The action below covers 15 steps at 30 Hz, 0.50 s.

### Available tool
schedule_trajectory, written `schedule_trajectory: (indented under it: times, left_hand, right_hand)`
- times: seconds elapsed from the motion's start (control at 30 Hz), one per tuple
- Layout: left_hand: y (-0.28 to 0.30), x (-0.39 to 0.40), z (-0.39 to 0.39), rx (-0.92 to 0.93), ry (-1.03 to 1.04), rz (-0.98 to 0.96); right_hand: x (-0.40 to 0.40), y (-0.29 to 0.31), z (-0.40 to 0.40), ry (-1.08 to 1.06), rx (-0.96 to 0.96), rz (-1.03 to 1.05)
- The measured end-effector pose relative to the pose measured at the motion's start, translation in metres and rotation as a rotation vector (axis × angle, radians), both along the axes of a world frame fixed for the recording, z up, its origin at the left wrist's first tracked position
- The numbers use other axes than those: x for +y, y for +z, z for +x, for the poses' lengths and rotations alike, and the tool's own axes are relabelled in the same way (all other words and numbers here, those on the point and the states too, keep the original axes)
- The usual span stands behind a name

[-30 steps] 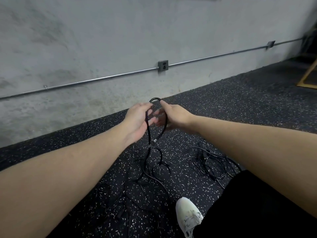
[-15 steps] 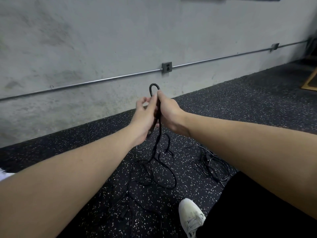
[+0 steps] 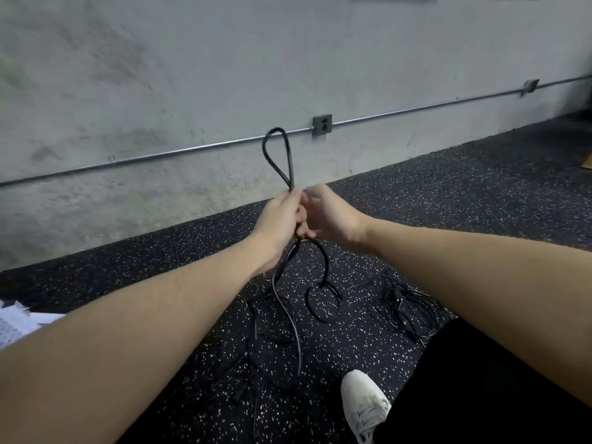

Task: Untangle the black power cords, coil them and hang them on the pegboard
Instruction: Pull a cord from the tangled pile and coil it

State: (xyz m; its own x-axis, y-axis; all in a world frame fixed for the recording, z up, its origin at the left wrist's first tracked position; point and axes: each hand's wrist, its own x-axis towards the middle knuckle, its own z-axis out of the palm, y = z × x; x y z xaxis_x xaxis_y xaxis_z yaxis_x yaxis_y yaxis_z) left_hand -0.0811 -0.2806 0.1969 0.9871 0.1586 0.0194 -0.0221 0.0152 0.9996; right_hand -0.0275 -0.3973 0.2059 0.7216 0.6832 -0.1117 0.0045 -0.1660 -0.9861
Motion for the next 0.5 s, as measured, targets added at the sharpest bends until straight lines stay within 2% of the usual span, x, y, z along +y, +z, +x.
schedule_trajectory:
  times: [0.1, 0.2, 0.3, 0.37, 0.43, 0.5]
  left_hand:
    - [0.013, 0.01, 0.0, -0.027, 0.061, -0.26]
    - [0.02, 0.027, 0.004, -0.045, 0.105, -0.295]
    - [0.022, 0.034, 0.007, 0.036, 0.14, -0.326]
    - [0.025, 0.035, 0.007, 0.083, 0.185, -0.322]
    - [0.028, 0.044, 0.008, 0.124, 0.201, -0.273]
    - [0.028, 0.061, 0.007, 0.153, 0.201, -0.079]
  right_hand:
    - [0.0, -0.004, -0.006, 0.187, 0.033, -0.106]
    - [-0.001, 0.001, -0.008, 0.202, -0.147, -0.251]
    - [-0.005, 0.006, -0.008, 0.184, -0.344, -0.371]
    - [-0.007, 0.007, -0.008, 0.185, -0.4, -0.391]
    - [-0.011, 0.005, 0.0, 0.094, -0.411, -0.38]
    - [-0.018, 0.002, 0.012, -0.107, -0.398, -0.365]
